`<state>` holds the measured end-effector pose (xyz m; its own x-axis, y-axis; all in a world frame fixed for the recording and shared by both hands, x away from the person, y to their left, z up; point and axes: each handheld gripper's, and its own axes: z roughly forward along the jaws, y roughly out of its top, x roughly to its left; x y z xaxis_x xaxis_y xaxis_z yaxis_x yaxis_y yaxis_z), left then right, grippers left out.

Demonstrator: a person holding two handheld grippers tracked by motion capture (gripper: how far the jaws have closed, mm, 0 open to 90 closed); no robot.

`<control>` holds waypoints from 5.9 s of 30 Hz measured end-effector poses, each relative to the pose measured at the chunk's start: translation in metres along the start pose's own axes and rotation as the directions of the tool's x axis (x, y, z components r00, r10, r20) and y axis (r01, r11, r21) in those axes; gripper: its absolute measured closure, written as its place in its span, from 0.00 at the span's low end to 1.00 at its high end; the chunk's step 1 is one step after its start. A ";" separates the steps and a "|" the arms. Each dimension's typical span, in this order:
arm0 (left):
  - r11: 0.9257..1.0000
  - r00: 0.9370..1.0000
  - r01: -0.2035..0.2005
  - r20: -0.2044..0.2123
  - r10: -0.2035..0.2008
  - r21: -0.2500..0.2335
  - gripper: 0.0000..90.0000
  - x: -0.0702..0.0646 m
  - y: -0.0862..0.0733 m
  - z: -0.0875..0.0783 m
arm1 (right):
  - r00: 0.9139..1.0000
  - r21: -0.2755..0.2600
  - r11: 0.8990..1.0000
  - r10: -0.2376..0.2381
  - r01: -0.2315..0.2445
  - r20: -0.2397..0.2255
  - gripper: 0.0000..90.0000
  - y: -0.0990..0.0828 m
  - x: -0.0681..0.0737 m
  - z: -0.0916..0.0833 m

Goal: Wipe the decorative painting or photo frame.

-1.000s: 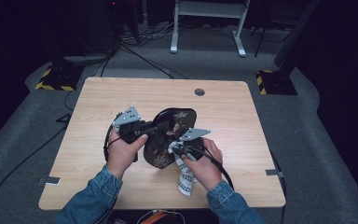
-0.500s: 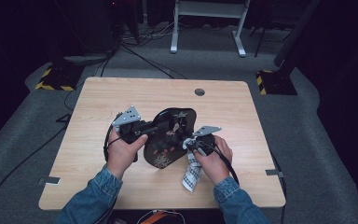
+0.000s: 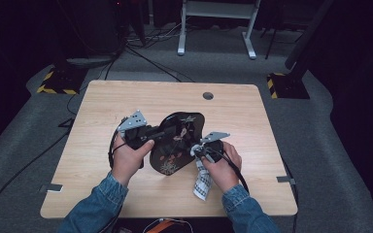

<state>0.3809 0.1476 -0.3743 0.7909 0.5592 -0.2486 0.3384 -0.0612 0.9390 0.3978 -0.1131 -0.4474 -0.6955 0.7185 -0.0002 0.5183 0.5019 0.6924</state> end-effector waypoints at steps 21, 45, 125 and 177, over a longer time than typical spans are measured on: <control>1.000 1.000 0.004 0.008 -0.004 0.000 0.88 0.001 -0.001 0.000 | 0.991 -0.026 0.995 -0.102 0.100 -0.092 0.90 0.008 0.036 0.000; 1.000 1.000 0.007 0.004 -0.007 0.002 0.88 0.001 -0.001 0.000 | 0.999 0.033 0.999 -0.021 0.019 0.050 0.90 -0.006 -0.010 0.006; 1.000 1.000 0.028 0.012 -0.028 0.006 0.88 0.003 -0.001 0.002 | 0.999 0.082 0.996 -0.041 0.040 0.010 0.90 -0.013 -0.002 0.018; 1.000 1.000 0.004 0.021 -0.005 0.026 0.88 0.001 0.001 0.001 | 1.000 -0.156 0.988 0.007 -0.006 0.006 0.90 0.001 -0.012 -0.069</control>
<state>0.3821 0.1473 -0.3736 0.8000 0.5419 -0.2578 0.3548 -0.0808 0.9314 0.3717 -0.1543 -0.3972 -0.6887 0.7250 0.0007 0.4387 0.4160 0.7965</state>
